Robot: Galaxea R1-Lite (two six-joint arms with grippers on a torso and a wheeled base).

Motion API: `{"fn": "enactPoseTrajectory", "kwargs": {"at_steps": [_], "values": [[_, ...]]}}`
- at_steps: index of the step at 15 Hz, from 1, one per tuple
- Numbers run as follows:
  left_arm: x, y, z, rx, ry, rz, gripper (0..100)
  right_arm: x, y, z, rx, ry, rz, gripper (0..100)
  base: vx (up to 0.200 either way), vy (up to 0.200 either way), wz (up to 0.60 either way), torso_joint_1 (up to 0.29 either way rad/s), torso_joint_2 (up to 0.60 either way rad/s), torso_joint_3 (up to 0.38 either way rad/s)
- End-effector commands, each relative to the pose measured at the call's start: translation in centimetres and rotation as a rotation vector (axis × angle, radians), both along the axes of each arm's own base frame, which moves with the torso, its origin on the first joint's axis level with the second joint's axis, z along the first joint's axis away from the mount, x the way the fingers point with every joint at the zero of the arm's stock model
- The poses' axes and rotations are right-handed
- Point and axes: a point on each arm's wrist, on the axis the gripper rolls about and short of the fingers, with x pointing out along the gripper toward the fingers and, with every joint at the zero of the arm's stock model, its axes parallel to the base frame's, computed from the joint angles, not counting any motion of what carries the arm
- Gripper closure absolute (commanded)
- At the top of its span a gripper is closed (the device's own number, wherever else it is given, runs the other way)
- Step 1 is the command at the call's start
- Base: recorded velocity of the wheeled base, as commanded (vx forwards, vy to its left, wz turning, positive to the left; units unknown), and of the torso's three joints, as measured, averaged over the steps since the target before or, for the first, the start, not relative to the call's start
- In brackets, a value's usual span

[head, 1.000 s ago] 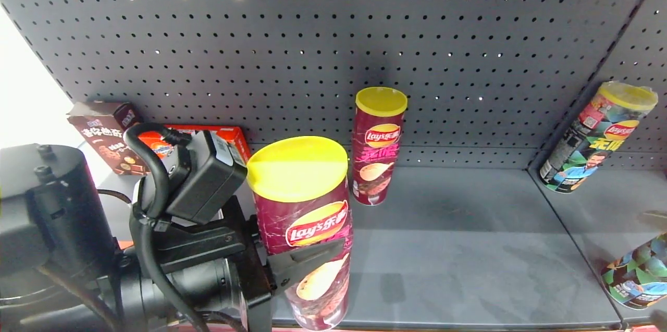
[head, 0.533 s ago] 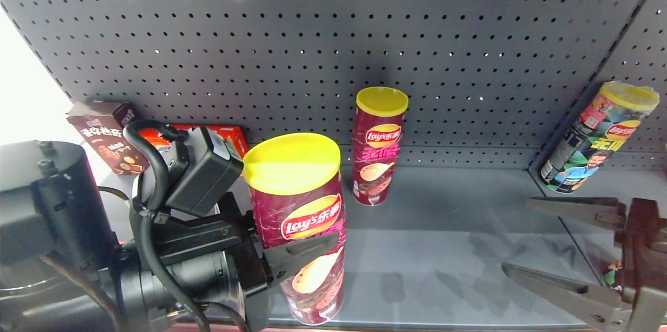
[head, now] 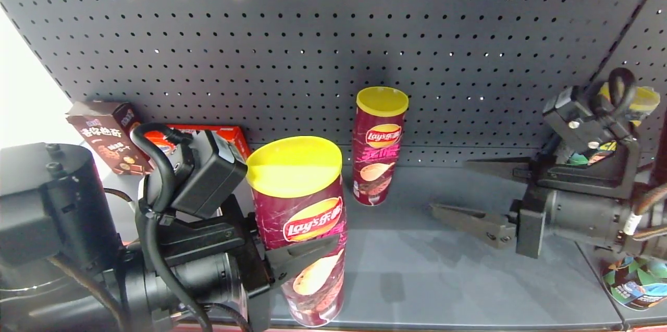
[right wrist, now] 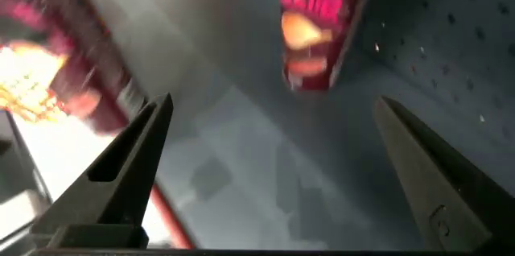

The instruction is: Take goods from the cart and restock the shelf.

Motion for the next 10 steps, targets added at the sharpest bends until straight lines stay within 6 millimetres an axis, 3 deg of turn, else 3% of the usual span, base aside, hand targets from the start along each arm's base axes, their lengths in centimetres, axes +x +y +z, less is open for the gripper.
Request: {"fn": "enactPoseTrajectory", "kwargs": {"at_steps": [1,4,7,10], "values": [[0.1,0.0,0.0,-0.004,0.007,0.001,100,3.2,1.6,-1.2,-0.018,0.031,0.007,0,0.000,0.000,0.00,0.000,0.00,0.000],[0.0,-0.1,0.0,-0.019,0.030,-0.008,100,6.2,1.5,-0.7,0.020,-0.037,0.092,0,0.000,0.000,0.00,0.000,0.00,0.000],[0.2,-0.1,-0.1,-0.020,0.036,-0.022,100,9.2,0.3,-1.5,0.025,-0.152,0.194,0,0.000,0.000,0.00,0.000,0.00,0.000],[0.9,0.0,-0.2,-0.022,0.043,-0.047,100,10.5,0.4,-1.4,0.026,-0.176,0.241,0,0.000,0.000,0.00,0.000,0.00,0.000]]}}
